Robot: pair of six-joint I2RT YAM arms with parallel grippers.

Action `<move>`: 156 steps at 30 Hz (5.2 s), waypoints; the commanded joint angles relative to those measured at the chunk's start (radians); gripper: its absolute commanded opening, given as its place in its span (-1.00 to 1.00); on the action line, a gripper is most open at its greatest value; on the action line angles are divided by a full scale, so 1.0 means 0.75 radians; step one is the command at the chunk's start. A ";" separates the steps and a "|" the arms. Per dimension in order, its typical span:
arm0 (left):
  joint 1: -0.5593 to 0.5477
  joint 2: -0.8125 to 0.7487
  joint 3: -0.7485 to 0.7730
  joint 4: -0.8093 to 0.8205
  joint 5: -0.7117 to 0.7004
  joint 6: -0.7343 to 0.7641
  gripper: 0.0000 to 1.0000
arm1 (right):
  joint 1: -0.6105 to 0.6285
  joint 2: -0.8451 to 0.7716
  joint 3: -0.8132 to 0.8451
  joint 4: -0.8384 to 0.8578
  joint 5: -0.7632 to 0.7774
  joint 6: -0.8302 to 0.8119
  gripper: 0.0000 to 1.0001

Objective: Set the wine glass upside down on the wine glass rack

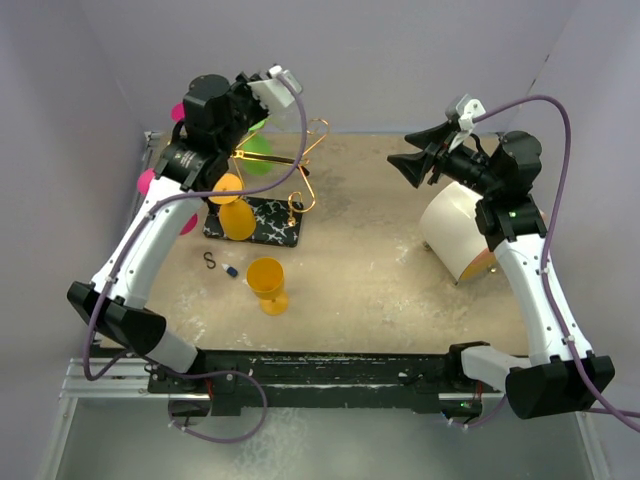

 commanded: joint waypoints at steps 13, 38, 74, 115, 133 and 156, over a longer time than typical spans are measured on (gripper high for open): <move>-0.116 0.079 -0.033 0.265 -0.155 0.517 -1.00 | -0.010 -0.006 0.039 0.022 -0.006 -0.027 0.21; -0.148 0.143 -0.173 0.249 -0.083 0.719 -1.00 | -0.010 0.002 0.031 0.022 -0.008 -0.036 0.21; -0.165 0.219 -0.108 0.055 0.156 0.846 -1.00 | -0.014 0.032 0.025 0.020 -0.041 -0.032 0.20; -0.222 0.364 0.016 0.225 0.183 0.681 -1.00 | -0.024 0.035 0.009 0.031 -0.039 -0.036 0.19; -0.224 0.403 0.060 0.308 0.036 0.629 -1.00 | -0.026 0.031 0.007 0.031 -0.043 -0.037 0.19; -0.222 0.440 0.084 0.273 0.004 0.683 -1.00 | -0.027 0.035 0.005 0.033 -0.050 -0.034 0.19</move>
